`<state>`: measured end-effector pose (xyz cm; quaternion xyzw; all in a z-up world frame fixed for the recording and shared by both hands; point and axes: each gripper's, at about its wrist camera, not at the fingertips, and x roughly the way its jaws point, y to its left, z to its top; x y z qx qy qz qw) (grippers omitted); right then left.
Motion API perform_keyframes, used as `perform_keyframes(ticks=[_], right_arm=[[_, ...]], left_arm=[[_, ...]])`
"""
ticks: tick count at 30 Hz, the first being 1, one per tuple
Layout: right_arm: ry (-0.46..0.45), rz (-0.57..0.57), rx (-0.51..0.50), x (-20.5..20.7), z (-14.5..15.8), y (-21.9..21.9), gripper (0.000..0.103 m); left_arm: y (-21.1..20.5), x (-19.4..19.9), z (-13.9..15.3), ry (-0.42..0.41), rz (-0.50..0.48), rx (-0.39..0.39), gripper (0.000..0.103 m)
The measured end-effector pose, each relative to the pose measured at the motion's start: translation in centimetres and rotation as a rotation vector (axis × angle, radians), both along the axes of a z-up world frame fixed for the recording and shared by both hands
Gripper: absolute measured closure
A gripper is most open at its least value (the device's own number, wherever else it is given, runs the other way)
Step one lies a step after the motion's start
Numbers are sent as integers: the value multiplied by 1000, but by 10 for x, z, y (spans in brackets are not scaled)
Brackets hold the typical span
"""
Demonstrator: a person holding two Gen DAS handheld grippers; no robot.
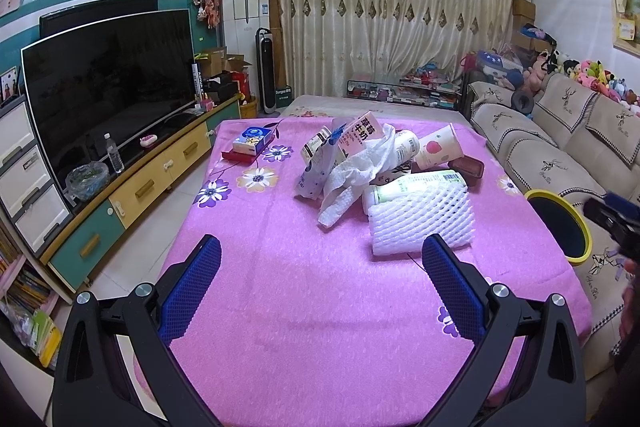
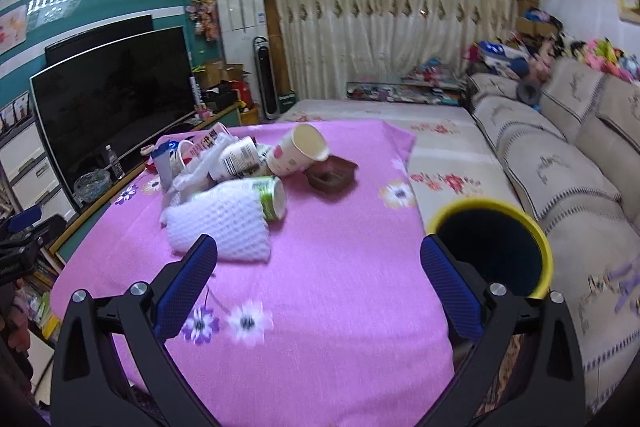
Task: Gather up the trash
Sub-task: 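Reach the right gripper to the white paper cup and grasp it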
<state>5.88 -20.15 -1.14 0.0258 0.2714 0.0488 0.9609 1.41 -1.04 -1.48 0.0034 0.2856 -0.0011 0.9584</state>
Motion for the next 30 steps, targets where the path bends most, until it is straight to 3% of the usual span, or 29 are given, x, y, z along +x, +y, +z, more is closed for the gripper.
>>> perform_keyframes(ticks=[4, 5, 7, 13, 18, 23, 28, 30], right_arm=[[14, 71, -19, 48, -2, 11, 9], [20, 87, -25, 60, -3, 14, 13], [34, 111, -32, 87, -4, 18, 34], [110, 175, -6, 171, -17, 30, 50], [181, 194, 26, 227, -30, 33, 54], [231, 215, 45, 262, -40, 37, 67], [261, 244, 83, 273, -43, 41, 89], [270, 260, 109, 272, -43, 39, 94]], left_arm=[[1, 4, -1, 7, 4, 10, 4], [2, 7, -2, 13, 7, 12, 4], [5, 13, -5, 24, 12, 9, 4], [10, 31, -14, 57, 24, 9, 4], [13, 47, -21, 76, 33, 10, 4], [12, 59, -25, 85, 34, 14, 4], [8, 66, -29, 90, 23, 19, 4], [6, 69, -30, 95, 14, 16, 4]])
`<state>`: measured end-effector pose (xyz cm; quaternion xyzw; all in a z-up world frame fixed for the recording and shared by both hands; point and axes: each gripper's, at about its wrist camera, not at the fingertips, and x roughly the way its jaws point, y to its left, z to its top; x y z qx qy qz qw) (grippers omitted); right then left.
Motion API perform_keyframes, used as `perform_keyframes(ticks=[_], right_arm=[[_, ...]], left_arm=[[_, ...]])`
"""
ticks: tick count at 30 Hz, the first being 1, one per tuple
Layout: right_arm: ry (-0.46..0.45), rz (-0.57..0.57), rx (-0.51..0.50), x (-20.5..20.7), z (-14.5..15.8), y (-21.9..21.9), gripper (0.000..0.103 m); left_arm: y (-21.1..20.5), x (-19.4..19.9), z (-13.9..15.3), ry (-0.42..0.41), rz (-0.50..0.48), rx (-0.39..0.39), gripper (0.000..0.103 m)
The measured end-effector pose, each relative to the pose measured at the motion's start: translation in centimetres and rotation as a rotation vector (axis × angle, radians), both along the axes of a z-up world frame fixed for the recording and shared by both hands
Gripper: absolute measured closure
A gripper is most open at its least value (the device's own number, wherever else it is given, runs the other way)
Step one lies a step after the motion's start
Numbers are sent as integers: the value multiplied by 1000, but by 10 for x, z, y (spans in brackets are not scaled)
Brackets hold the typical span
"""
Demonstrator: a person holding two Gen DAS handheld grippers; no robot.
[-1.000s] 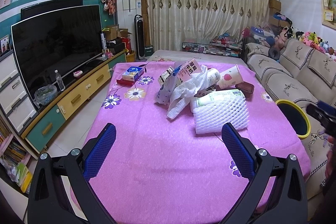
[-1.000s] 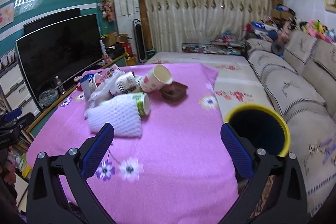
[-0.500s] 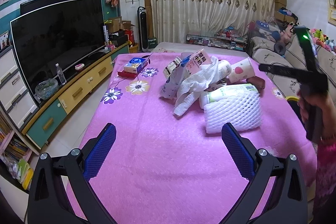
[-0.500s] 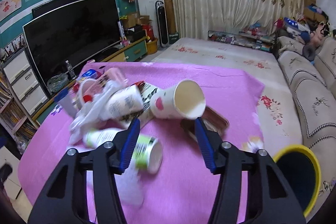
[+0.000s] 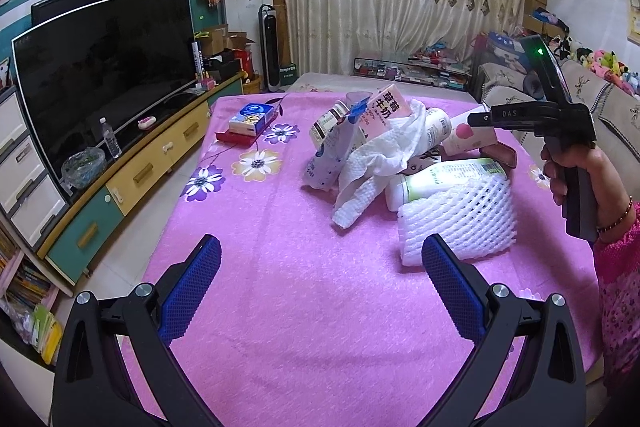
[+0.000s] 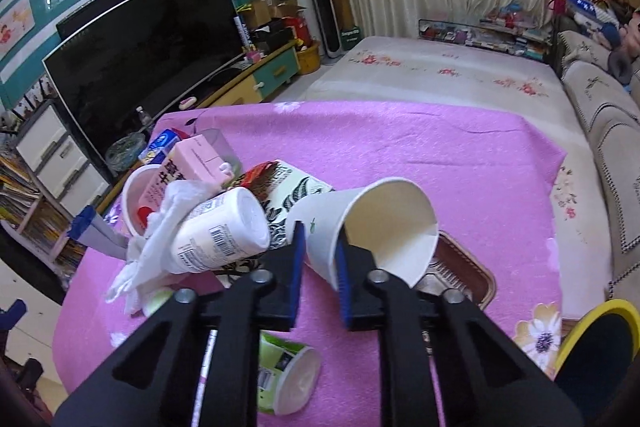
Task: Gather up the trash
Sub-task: 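Reach the right gripper to the white paper cup and grasp it, then carry the paper cup to the yellow-rimmed bin and release it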
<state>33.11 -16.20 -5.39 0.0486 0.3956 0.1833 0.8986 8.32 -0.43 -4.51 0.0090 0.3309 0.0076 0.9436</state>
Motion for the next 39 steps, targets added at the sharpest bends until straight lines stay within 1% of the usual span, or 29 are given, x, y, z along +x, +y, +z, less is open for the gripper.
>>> perform_keyframes(ticks=[3, 6, 8, 11, 12, 14, 16, 17, 19, 20, 21, 22, 23, 25, 26, 27, 29, 31, 33, 36, 38, 39], right_arm=[[-7, 3, 29, -2, 4, 0, 99], [-40, -8, 49, -12, 18, -3, 100], [-72, -17, 55, -20, 30, -7, 100], [-144, -50, 41, -40, 55, -18, 100], [-169, -69, 39, -49, 64, -29, 100], [-189, -103, 35, -60, 71, -46, 100], [-198, -172, 19, -75, 75, -80, 100], [-198, -194, 11, -79, 73, -90, 100], [-176, -297, -32, -90, 63, -130, 100], [-164, -324, -41, -93, 58, -141, 100], [-137, -359, -45, -95, 49, -159, 100], [-86, -425, -55, -98, 34, -180, 99], [-57, -441, -72, -99, 24, -189, 99], [20, -497, -135, -98, -5, -212, 99], [45, -510, -157, -98, -18, -217, 99], [91, -530, -172, -95, -36, -227, 99], [162, -560, -185, -90, -64, -244, 99], [211, -591, -207, -84, -84, -254, 99], [254, -612, -223, -79, -100, -265, 99], [294, -624, -237, -77, -119, -270, 99], [316, -631, -252, -72, -127, -273, 98], [324, -636, -253, -72, -130, -276, 96]], left_arm=[[-3, 1, -1, 3, -9, 1, 4], [-6, -1, 0, -2, -15, 6, 4], [-8, -2, 2, -10, -18, 10, 4], [-11, -5, 4, -17, -29, 14, 4], [-13, -5, 4, -19, -34, 15, 4], [-17, -6, 4, -20, -44, 19, 4], [-20, -7, 4, -19, -53, 18, 4], [-23, -6, 3, -17, -60, 15, 4], [-27, -5, 1, -12, -72, 13, 4], [-31, -4, 0, -9, -81, 11, 4], [-34, -3, -1, -6, -89, 9, 4], [-39, -1, -2, 0, -102, 7, 4], [-42, -1, -4, 5, -112, 3, 4], [-49, 2, -7, 18, -135, -8, 4], [-54, 4, -8, 26, -148, -14, 4], [-58, 5, -10, 31, -158, -14, 4], [-67, 8, -13, 40, -171, -6, 4], [-73, 12, -16, 51, -181, 2, 4], [-79, 17, -21, 68, -189, 6, 4], [-83, 23, -27, 86, -193, 6, 4], [-85, 28, -31, 96, -194, 6, 4], [-86, 31, -33, 101, -195, 6, 4]])
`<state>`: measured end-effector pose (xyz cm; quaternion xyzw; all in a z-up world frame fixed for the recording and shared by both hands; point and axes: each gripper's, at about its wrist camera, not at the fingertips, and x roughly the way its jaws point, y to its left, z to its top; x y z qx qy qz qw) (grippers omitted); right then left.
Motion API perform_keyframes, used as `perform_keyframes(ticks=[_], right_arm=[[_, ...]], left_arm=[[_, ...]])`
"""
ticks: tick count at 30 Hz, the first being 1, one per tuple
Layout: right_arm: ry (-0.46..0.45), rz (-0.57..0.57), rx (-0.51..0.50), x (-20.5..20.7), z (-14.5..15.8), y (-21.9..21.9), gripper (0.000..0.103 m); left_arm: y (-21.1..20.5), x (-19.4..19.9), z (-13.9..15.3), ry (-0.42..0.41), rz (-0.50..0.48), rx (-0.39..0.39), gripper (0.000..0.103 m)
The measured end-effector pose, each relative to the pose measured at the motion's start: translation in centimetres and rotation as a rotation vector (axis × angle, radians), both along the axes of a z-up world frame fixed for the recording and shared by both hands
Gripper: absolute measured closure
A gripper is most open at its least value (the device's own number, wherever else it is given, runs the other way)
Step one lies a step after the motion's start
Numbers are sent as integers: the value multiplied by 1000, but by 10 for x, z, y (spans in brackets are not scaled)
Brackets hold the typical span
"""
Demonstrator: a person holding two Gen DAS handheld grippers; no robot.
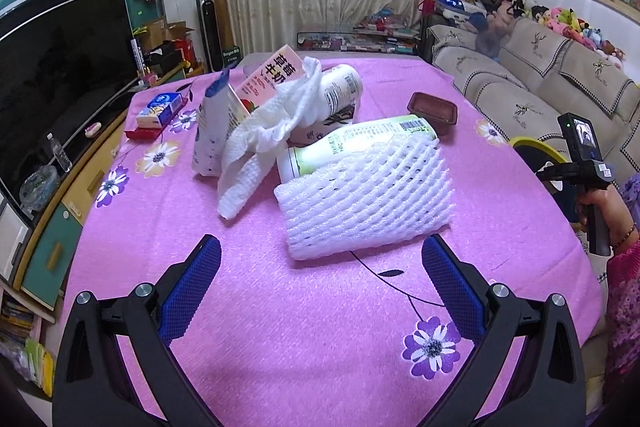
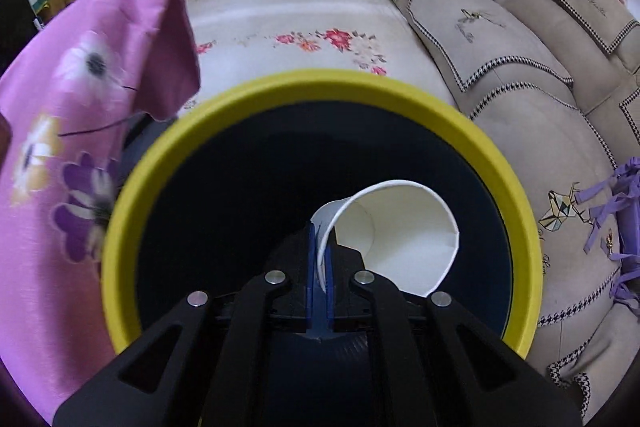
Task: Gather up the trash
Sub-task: 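Carry the paper cup to the yellow-rimmed bin and release it, then grasp the white foam fruit net with the left gripper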
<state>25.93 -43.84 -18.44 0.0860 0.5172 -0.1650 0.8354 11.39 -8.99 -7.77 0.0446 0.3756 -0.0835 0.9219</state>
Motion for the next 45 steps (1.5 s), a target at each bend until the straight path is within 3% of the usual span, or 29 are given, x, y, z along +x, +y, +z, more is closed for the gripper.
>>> perform_keyframes(ticks=[6, 15, 26, 28, 32, 36, 39, 45], right_arm=[[2, -13, -14, -2, -1, -2, 72], [-19, 16, -24, -8, 10, 11, 70], [-42, 44, -11, -10, 16, 20, 70], [-47, 47, -5, -11, 18, 21, 70], [-61, 52, 4, -16, 21, 22, 70], [-89, 57, 15, -27, 30, 24, 70], [-113, 59, 17, -38, 35, 25, 70], [-165, 55, 26, -63, 49, 24, 70]], left_arm=[[-4, 12, -7, 22, -22, 11, 4], [5, 44, -22, 77, -36, 17, 4], [10, 78, -44, 201, -95, -80, 5], [7, 79, -45, 207, -115, -93, 11], [0, 77, -43, 197, -152, -122, 38], [-5, 69, -35, 164, -171, -137, 81], [-9, 58, -26, 137, -200, -142, 88], [-19, 30, 5, 61, -248, -141, 90]])
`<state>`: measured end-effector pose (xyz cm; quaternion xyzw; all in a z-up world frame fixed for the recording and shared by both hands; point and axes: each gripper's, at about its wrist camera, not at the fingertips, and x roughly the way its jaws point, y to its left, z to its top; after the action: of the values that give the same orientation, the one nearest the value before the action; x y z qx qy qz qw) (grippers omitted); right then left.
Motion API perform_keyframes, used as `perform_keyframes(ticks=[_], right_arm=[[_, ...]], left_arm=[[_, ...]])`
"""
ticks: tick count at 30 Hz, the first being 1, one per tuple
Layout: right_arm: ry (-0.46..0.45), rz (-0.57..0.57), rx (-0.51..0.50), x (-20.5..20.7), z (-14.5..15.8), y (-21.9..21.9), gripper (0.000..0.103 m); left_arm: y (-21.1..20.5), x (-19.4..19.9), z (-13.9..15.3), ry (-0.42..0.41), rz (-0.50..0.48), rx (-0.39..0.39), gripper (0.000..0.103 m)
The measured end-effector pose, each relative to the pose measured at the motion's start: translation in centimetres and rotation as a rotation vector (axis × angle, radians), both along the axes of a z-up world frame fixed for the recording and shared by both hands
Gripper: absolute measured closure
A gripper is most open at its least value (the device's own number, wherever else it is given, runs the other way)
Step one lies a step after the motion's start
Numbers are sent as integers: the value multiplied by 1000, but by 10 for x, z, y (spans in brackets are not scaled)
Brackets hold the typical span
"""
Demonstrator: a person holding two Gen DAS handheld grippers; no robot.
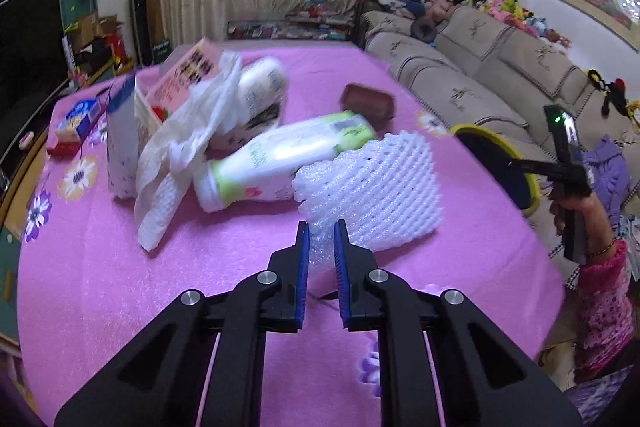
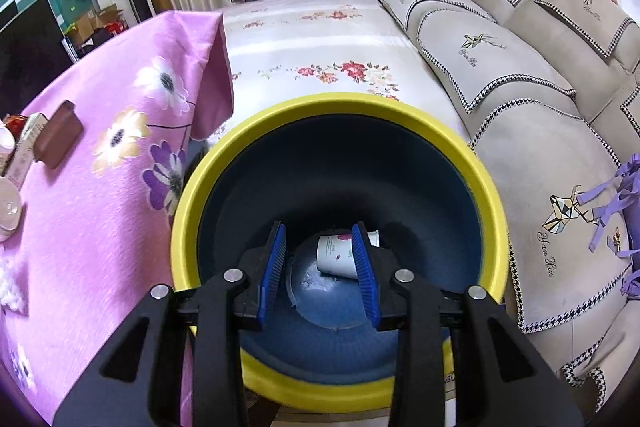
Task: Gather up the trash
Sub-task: 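Grasp the white foam fruit net with the left gripper, then carry the foam net over the bin and drop it in with the left gripper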
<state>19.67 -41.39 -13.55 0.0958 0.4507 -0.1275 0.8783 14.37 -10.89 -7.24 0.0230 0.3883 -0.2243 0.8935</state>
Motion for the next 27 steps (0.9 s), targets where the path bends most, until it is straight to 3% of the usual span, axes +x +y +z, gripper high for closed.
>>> perform_keyframes(ticks=[7, 14, 20, 27], right_arm=[[-63, -30, -41, -29, 22, -5, 70], [-131, -59, -58, -67, 45, -18, 70], [-170, -98, -71, -102, 57, -34, 66], [-189, -153, -77, -138, 64, -59, 66]], left_arm=[[-28, -17, 47, -113, -40, 8, 90], [-104, 7, 68, -167, -110, 36, 90], [-192, 37, 60, -150, -196, 48, 90], [-287, 65, 20, -103, -269, 117, 90]])
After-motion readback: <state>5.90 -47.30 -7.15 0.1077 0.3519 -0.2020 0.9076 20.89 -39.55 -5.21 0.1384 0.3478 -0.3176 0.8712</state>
